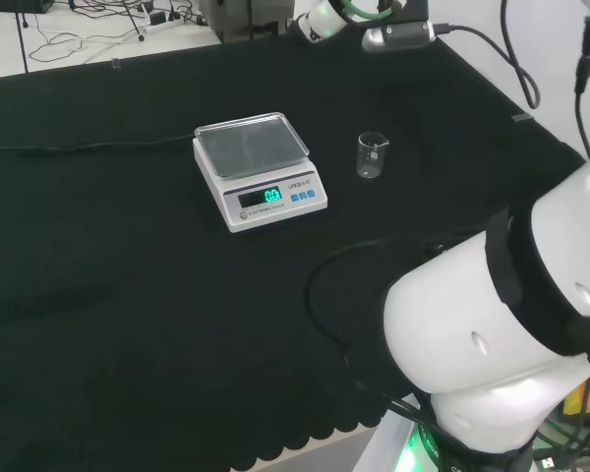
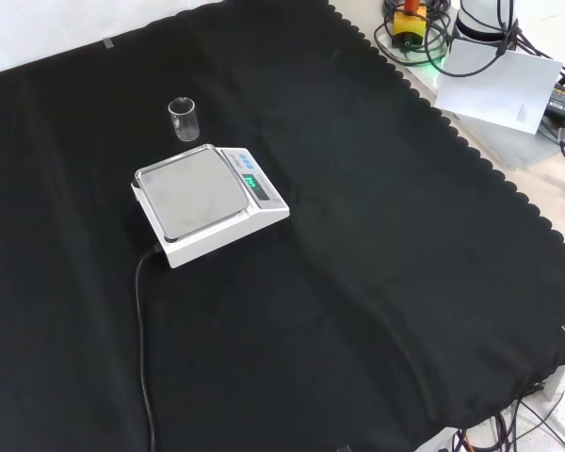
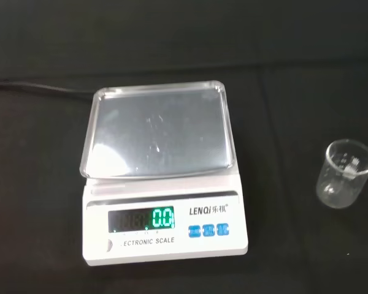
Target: Pick up the beaker.
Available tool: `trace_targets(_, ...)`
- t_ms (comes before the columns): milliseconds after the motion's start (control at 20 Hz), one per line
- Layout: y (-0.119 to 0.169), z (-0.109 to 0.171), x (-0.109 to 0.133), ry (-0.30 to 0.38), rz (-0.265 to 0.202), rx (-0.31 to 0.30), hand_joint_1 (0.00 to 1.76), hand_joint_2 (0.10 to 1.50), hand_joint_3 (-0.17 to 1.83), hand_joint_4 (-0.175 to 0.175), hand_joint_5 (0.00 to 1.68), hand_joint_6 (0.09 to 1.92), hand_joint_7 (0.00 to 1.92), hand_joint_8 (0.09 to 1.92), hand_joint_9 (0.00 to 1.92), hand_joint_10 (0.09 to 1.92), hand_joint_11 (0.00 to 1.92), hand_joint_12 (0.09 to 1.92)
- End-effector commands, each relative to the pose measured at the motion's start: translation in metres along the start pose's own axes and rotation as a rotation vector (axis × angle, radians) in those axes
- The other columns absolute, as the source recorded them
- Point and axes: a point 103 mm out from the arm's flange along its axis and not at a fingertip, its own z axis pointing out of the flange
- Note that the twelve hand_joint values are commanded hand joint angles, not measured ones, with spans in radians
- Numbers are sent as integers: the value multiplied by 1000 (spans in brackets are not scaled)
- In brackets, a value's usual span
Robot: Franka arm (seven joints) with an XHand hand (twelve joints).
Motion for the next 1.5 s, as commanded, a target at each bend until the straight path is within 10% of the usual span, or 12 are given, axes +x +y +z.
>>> trace_targets(50,46,28,-25,43,-6,13,568,934,221,26,428,87,401,610,485,725,0,1474)
trace_targets(1500,139,116,-121,49,75,117,589,920,254,17,452,87,396,627,463,741,0,1427)
